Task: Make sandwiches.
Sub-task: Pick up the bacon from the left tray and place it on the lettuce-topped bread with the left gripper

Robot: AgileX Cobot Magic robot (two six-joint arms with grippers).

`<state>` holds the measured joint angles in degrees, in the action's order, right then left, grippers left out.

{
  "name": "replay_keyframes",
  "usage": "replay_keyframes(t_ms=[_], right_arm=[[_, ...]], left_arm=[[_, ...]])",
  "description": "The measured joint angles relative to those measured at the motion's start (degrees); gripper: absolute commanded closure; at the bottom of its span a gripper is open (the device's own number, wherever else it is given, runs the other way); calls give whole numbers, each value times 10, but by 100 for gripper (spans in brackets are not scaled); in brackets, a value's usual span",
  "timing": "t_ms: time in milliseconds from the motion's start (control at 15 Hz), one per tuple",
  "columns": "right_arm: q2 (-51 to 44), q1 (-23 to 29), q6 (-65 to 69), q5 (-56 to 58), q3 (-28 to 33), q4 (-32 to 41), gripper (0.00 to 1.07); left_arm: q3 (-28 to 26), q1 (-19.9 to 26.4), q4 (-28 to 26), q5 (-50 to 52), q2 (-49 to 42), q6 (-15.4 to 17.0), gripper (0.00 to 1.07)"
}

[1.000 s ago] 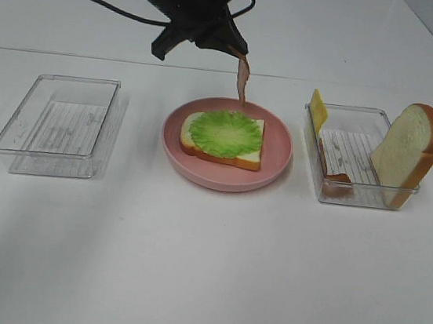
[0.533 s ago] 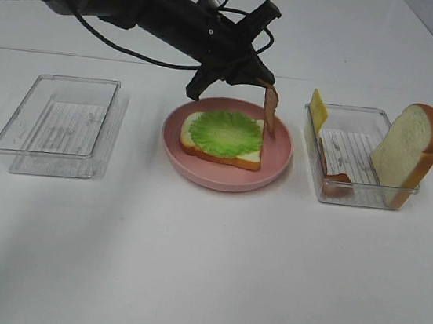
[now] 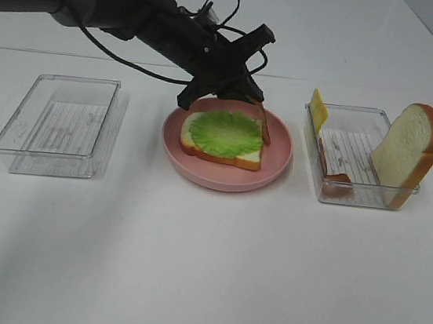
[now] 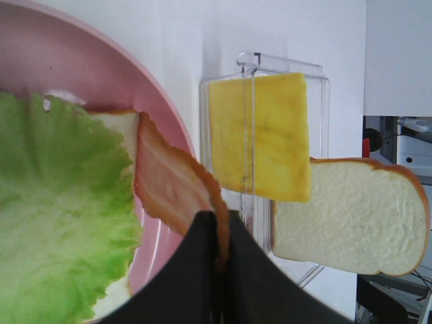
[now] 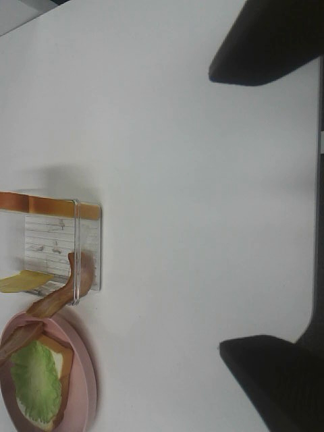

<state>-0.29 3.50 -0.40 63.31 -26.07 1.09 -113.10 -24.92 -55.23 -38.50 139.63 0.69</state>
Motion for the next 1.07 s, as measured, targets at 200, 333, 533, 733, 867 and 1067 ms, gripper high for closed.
replay_keyframes(t_ms=[200, 333, 533, 733, 867, 1067], right_arm=[[0, 0, 0, 0, 0, 0, 10], [0, 0, 0, 0, 0, 0, 10], [0, 0, 0, 0, 0, 0, 10], [0, 0, 0, 0, 0, 0, 10], [0, 0, 0, 0, 0, 0, 10], [0, 0, 0, 0, 0, 0, 10]], left_arm=[[0, 0, 72, -9, 0, 57, 107], [0, 0, 132, -23, 0, 93, 107], [0, 0, 221, -44, 0, 134, 107], [-1, 1, 233, -44, 0, 138, 107], [-1, 1, 257, -44, 0, 150, 107], [-1, 1, 297, -44, 0, 162, 103]])
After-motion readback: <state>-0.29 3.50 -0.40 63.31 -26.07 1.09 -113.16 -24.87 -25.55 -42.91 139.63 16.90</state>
